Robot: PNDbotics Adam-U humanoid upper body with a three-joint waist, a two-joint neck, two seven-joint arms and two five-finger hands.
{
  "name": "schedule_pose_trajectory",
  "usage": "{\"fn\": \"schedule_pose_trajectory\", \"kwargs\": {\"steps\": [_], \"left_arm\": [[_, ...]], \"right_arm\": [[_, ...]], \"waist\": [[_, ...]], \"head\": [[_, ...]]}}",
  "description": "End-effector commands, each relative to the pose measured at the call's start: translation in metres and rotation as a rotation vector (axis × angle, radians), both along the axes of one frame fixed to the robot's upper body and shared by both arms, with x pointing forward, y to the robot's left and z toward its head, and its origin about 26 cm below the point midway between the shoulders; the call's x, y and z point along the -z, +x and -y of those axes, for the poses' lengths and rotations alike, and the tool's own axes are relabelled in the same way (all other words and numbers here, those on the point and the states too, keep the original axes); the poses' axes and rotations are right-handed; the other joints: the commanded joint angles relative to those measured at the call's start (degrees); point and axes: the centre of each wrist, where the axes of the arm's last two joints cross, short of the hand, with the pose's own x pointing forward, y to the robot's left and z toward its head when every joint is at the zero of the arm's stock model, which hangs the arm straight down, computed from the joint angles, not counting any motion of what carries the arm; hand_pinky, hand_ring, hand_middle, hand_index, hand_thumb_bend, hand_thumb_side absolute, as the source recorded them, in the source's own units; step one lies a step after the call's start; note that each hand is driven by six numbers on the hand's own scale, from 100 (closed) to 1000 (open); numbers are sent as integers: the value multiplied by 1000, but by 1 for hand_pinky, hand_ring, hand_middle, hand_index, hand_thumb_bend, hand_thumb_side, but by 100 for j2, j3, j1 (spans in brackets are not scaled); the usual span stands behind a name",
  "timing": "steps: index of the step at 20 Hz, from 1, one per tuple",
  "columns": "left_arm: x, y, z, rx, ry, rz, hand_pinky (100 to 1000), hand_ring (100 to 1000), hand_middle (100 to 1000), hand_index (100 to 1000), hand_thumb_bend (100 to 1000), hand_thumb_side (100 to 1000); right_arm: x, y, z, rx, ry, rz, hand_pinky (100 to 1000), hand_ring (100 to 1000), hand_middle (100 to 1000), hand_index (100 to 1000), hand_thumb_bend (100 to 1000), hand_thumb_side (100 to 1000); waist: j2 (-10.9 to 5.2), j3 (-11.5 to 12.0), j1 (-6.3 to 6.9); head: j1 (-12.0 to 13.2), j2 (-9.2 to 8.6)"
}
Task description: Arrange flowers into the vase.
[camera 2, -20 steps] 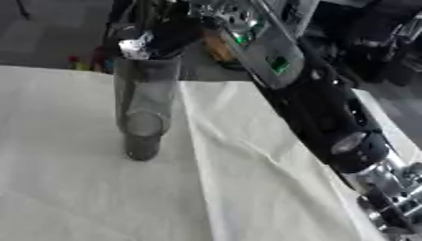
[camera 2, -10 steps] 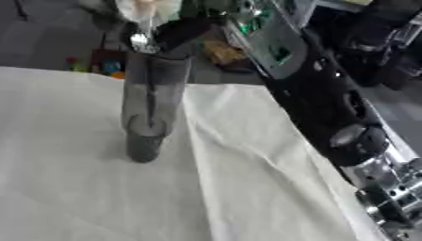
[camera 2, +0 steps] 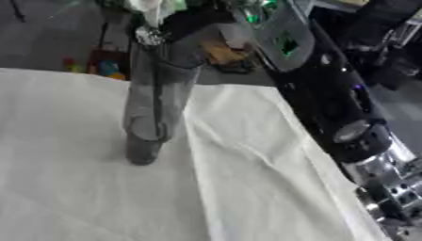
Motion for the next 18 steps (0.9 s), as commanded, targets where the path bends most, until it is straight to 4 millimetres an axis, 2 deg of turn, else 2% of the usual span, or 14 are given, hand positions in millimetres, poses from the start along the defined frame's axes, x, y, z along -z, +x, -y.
{"fn": "schedule_pose_trajectory", "kwargs": {"steps": [1,6,12,18], "left_arm": [[-6,-2,-3,-7,9,24,872,783,855,928,100,852],[-6,-2,-2,-4,7,24,871,782,854,928,100,852],[-2,-2,-5,-13,-3,3,870,782,853,928,100,852],[-3,-2,-5,-8,-12,2,869,781,850,927,100,851]], "right_arm": [[-13,-9,1,-4,27,28,679,840,826,700,100,535],[-13,-8,-4,-8,47,23,674,838,828,703,100,539],[-12,2,-16,-2,91,16,666,833,826,699,100,541],[-4,9,-14,9,119,6,664,830,825,695,106,540]], "waist": [[-114,-4,71],[-109,9,82],[-216,-126,131],[-248,-108,148]], "head": [[-13,-35],[-43,-42],[49,122],[-30,101]]}}
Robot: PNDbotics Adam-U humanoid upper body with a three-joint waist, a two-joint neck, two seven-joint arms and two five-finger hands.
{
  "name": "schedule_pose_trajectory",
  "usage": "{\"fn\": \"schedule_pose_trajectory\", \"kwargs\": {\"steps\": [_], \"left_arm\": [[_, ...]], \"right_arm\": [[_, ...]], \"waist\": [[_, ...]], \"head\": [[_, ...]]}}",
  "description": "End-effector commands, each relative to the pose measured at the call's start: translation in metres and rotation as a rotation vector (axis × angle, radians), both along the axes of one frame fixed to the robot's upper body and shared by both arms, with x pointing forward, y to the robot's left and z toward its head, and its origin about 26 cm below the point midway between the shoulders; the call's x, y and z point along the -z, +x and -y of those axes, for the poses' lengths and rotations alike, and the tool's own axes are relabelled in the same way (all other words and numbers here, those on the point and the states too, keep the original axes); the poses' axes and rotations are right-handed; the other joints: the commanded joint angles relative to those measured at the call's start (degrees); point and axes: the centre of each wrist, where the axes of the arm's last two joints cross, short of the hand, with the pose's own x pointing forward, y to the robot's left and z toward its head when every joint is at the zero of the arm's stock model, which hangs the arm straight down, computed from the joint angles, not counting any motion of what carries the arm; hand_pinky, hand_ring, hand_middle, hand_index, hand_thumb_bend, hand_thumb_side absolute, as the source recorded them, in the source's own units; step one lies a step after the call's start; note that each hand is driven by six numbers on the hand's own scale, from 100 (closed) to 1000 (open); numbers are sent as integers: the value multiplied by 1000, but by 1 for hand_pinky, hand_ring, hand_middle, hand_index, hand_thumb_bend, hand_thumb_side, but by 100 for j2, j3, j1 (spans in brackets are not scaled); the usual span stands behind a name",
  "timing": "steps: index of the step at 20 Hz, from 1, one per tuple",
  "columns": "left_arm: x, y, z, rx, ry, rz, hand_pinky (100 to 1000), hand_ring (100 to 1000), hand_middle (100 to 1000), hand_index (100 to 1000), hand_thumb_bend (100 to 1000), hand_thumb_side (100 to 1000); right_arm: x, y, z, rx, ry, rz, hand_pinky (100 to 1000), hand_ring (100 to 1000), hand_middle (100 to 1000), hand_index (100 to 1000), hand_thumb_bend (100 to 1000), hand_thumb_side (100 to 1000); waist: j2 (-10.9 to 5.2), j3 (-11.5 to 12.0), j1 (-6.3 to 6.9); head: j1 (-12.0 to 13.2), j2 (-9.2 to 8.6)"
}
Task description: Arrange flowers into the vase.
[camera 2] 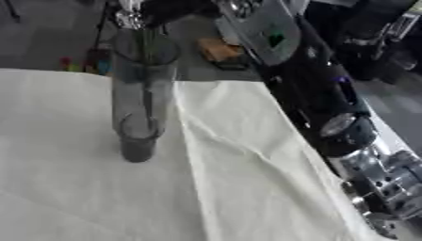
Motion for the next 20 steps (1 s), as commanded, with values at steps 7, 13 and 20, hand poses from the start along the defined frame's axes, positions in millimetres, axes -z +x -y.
{"fn": "schedule_pose_trajectory", "kwargs": {"steps": [7,13,20], "left_arm": [[-7,-2,-2,5,-5,23,869,781,850,928,100,851],[-7,-2,-2,6,-5,22,869,781,849,928,100,851],[-8,-2,-1,13,-2,25,867,783,848,926,100,849]], "right_arm": [[-4,-3,2,-12,-40,29,757,913,914,929,349,762],[8,6,4,-6,-179,-11,836,976,975,1000,576,778],[6,6,8,9,-230,-12,848,986,989,1000,570,773]], "waist": [[-157,22,63],[-163,15,58],[-147,10,65]], "head": [[-93,-70],[-113,-66],[-132,-100]]}}
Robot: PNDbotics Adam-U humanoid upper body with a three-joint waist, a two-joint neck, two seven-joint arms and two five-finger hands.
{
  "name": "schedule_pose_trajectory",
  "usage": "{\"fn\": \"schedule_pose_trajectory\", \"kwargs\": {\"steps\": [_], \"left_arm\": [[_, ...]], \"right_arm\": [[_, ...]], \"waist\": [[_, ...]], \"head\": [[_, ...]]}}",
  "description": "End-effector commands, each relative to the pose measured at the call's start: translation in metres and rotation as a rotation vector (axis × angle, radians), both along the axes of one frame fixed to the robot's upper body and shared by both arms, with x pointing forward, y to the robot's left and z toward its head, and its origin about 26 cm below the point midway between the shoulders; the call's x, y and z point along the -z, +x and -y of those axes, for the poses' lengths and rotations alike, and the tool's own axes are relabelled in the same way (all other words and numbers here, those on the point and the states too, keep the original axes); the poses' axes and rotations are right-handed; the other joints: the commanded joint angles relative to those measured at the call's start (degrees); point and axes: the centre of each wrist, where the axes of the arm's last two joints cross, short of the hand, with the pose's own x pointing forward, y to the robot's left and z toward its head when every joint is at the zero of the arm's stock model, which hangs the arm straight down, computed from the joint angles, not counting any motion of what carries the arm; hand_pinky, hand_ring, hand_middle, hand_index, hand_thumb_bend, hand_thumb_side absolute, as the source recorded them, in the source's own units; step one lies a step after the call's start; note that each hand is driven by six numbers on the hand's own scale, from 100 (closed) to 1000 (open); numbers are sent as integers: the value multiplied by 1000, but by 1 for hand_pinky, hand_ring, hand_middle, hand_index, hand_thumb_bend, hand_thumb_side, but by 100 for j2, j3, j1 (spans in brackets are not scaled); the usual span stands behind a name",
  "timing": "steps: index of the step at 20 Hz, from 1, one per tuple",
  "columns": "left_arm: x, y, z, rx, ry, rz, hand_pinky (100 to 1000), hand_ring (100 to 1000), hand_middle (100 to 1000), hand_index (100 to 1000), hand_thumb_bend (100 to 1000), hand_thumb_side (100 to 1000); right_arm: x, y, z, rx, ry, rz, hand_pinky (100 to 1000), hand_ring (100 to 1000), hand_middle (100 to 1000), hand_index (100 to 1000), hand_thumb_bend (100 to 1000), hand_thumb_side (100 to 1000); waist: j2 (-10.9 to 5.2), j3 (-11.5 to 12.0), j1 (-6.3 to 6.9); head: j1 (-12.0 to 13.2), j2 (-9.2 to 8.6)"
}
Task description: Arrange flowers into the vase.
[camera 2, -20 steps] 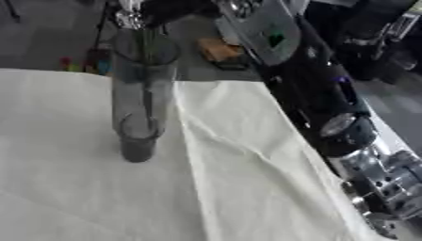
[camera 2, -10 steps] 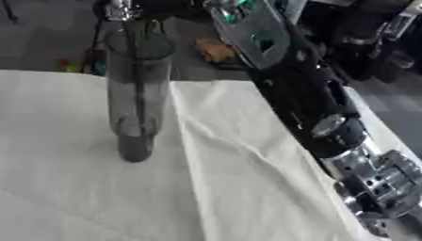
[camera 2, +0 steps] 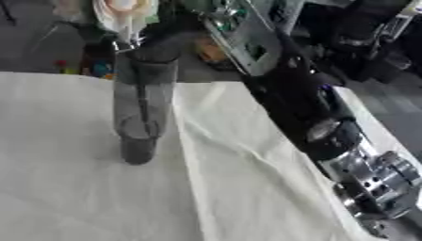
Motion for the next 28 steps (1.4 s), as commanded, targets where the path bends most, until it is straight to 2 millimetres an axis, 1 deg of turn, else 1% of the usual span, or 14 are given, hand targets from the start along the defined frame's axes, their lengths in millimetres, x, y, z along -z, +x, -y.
{"fn": "schedule_pose_trajectory", "kwargs": {"steps": [1,2,4,6,7,8,9,11,13,15,19,28], "left_arm": [[-8,-2,-1,6,3,30,867,784,848,926,100,849],[-8,-2,-1,7,3,30,867,784,848,926,100,850],[-8,-2,0,10,4,30,867,784,847,926,100,850],[-8,-2,0,12,6,29,867,784,847,926,100,850],[-8,-2,0,13,7,28,866,784,847,926,100,850],[-9,-2,0,13,8,27,866,784,847,926,100,850],[-9,-2,0,14,8,26,866,784,846,926,100,851],[-9,-2,-1,17,9,23,865,784,846,926,100,851],[-9,-2,-1,18,8,21,865,783,846,926,100,851],[-9,-2,-1,19,8,18,865,784,845,926,100,851],[-9,-2,-2,20,9,14,864,784,845,926,100,850],[-8,-2,-3,23,9,4,863,784,844,926,100,848]], "right_arm": [[-7,-2,10,37,-20,13,850,987,992,1000,569,774],[-7,-2,10,37,-21,14,852,989,994,1000,578,772],[-6,-2,9,38,-30,15,858,994,996,1000,558,770],[-5,-1,7,41,-42,15,875,1000,1000,1000,554,744],[-4,-1,5,45,-55,17,892,1000,1000,1000,578,677],[-3,0,3,49,-71,20,892,1000,1000,1000,578,677],[0,1,1,54,-93,22,914,1000,1000,1000,654,559],[6,5,-3,67,-134,22,923,1000,1000,1000,708,515],[10,8,-4,75,-160,24,925,1000,1000,1000,719,502],[9,9,-4,77,-162,28,922,1000,1000,1000,713,511],[2,6,0,76,-139,39,916,1000,1000,1000,727,523],[-16,-7,1,55,-87,62,908,1000,1000,1000,751,558]], "waist": [[-122,-7,54],[-123,-9,51],[-129,-14,39],[-138,-9,23],[-147,-6,9],[-156,-4,-4],[-169,1,-23],[-193,11,-47],[-212,19,-62],[-228,18,-73],[-265,7,-85],[-363,-44,-61]], "head": [[-25,-74],[-25,-73],[-24,-71],[-17,-67],[-10,-58],[-7,-49],[-12,-38],[-15,-24],[-24,-5],[-31,10],[-32,32],[-47,48]]}}
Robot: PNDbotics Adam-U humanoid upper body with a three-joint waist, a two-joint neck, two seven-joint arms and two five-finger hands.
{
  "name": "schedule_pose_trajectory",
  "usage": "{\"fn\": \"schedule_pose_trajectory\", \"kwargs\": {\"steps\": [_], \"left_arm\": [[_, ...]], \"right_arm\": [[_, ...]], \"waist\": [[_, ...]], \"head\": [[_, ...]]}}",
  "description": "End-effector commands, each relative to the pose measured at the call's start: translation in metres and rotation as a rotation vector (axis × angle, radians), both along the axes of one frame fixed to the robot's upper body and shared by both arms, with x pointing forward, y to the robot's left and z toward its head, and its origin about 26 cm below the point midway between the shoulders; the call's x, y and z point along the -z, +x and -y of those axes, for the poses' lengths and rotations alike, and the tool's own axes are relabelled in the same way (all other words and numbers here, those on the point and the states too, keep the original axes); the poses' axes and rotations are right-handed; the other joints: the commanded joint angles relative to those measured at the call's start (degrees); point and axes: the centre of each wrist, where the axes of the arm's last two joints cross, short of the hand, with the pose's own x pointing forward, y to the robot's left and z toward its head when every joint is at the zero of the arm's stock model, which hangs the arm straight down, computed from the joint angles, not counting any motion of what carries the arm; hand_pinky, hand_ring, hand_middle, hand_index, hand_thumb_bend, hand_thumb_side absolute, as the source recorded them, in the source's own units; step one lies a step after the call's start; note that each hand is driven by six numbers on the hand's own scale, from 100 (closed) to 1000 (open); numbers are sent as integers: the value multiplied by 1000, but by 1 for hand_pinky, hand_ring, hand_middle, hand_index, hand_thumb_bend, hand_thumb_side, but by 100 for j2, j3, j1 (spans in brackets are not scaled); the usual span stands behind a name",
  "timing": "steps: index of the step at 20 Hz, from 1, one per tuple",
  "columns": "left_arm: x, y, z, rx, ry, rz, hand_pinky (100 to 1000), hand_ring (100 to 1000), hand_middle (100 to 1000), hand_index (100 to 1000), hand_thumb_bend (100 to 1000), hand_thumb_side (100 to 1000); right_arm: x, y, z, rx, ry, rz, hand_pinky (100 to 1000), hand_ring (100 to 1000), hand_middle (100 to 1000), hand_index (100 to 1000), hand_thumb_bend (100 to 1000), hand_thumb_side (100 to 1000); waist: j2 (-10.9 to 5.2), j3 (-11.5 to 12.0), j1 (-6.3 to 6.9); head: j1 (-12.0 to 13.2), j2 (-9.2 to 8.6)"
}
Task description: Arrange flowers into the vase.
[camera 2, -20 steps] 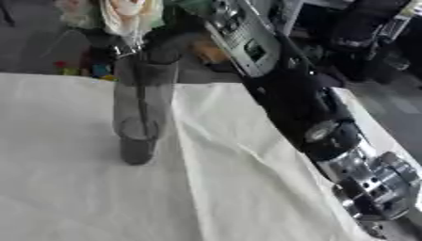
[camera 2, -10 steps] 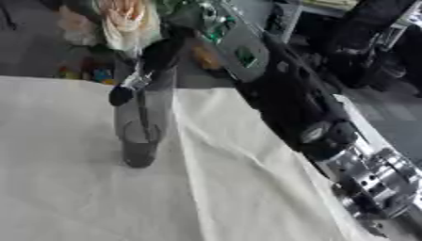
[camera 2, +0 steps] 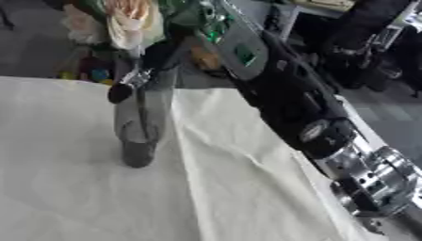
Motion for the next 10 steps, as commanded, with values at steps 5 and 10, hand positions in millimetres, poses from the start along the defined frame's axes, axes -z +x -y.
{"fn": "schedule_pose_trajectory", "kwargs": {"steps": [5,10], "left_arm": [[-6,-2,-5,-1,8,15,862,784,844,926,100,846],[-6,-2,-6,-1,5,12,861,784,843,925,100,846]], "right_arm": [[-33,-21,9,-8,20,94,914,1000,1000,1000,758,567],[-36,-24,10,-11,13,111,921,1000,1000,1000,770,572]], "waist": [[-242,-39,57],[-288,-59,51]], "head": [[-63,30],[-91,46]]}}
